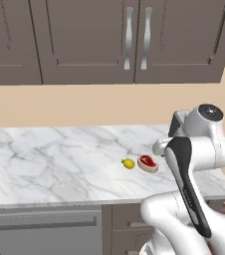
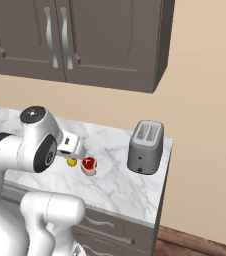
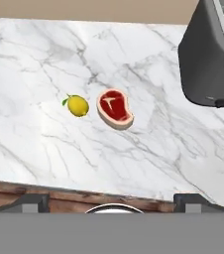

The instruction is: Open the fridge, remove the orange, lemon, and steak, and place them on any counter.

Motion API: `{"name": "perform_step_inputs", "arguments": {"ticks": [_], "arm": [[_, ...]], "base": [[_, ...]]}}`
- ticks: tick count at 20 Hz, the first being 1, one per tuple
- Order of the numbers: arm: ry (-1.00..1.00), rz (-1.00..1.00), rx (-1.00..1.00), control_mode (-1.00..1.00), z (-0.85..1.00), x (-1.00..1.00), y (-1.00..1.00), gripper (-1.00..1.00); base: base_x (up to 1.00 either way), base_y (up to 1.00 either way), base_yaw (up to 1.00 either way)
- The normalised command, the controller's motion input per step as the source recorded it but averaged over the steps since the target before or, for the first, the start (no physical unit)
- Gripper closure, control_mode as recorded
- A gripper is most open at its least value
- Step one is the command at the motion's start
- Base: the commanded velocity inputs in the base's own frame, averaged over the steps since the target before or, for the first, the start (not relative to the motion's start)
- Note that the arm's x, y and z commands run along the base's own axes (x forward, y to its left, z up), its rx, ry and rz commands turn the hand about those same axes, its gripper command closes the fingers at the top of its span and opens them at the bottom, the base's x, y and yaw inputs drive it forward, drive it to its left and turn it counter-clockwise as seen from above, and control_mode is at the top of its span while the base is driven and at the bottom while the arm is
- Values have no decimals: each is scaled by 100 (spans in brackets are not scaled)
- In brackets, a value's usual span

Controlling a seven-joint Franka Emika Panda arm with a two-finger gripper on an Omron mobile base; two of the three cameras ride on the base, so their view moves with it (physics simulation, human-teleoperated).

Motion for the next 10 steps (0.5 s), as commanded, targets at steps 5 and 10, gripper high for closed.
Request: {"name": "perform_step_inputs", "arguments": {"ticks": [5, 10], "arm": [[-5, -8, 0, -100, 99, -74, -28, -100], [-10, -6, 0, -100, 61, -74, -5, -100]], "base": [[0, 0, 0], [0, 0, 0]]}}
